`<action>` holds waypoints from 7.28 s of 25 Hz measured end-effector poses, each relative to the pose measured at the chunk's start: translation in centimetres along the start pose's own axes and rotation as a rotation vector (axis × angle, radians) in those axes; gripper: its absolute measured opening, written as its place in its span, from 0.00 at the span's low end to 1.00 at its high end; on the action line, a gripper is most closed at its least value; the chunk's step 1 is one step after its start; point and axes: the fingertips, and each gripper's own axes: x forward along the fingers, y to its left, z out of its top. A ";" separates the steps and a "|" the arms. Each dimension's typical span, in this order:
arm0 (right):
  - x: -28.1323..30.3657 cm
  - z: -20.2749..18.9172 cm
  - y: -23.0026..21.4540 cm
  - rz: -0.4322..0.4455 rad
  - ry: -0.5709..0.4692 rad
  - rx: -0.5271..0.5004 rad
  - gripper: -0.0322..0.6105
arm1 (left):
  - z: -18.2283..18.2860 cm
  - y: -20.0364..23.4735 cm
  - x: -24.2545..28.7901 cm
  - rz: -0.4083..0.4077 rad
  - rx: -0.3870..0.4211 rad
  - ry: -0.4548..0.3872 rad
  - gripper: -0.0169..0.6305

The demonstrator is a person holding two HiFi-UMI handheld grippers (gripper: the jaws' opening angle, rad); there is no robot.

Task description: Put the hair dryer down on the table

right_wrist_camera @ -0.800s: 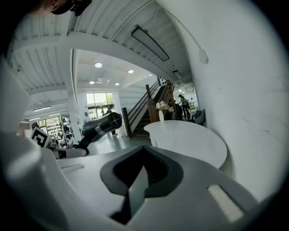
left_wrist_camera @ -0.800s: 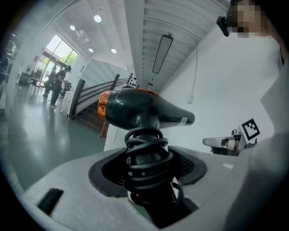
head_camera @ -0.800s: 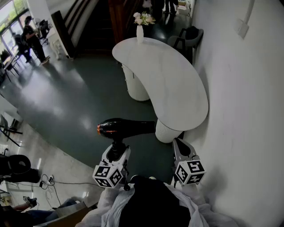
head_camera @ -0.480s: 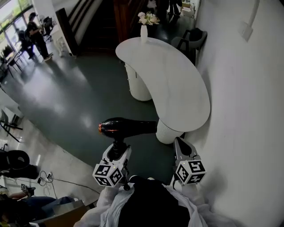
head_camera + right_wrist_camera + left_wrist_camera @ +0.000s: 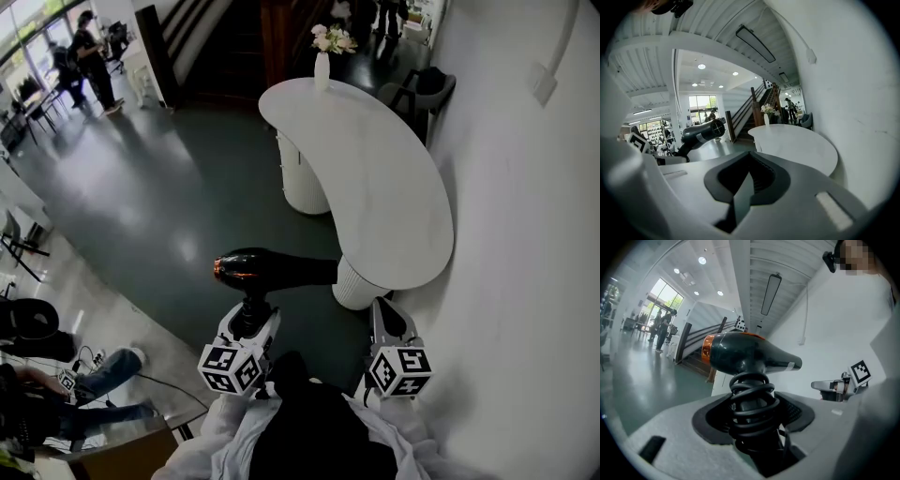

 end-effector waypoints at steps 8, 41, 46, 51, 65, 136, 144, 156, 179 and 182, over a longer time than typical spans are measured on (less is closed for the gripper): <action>4.1 -0.1 0.7 0.043 0.024 0.019 0.06 | 1.7 1.8 2.5 0.003 0.020 -0.022 0.45; 38.7 10.0 3.8 0.024 0.037 0.046 0.06 | 15.8 25.9 23.1 -0.018 -0.017 0.046 0.45; 45.6 12.5 2.8 0.059 0.026 0.040 0.06 | 18.7 29.3 28.2 0.000 -0.039 0.017 0.45; 53.5 15.9 0.5 0.071 0.007 0.042 0.06 | 22.9 32.7 36.1 0.000 -0.047 -0.004 0.45; 66.2 20.4 -3.7 0.049 0.014 0.028 0.06 | 28.4 37.5 48.1 -0.045 -0.008 0.010 0.45; 69.8 16.1 -25.1 -0.869 -0.042 0.585 0.06 | 16.9 23.3 92.8 -0.893 0.756 0.778 0.46; 68.1 18.2 -23.0 -0.863 -0.105 0.557 0.06 | 21.2 23.3 90.6 -0.887 0.710 0.698 0.52; 65.5 21.7 -20.3 -0.811 -0.202 0.468 0.06 | 30.7 19.9 82.9 -0.995 0.467 0.531 0.33; 64.4 22.9 -15.3 -0.647 -0.176 0.299 0.06 | 31.0 20.5 76.0 -0.975 0.378 0.430 0.03; 63.7 22.6 -15.2 -0.655 -0.184 0.302 0.06 | 30.6 20.5 75.6 -0.967 0.378 0.433 0.03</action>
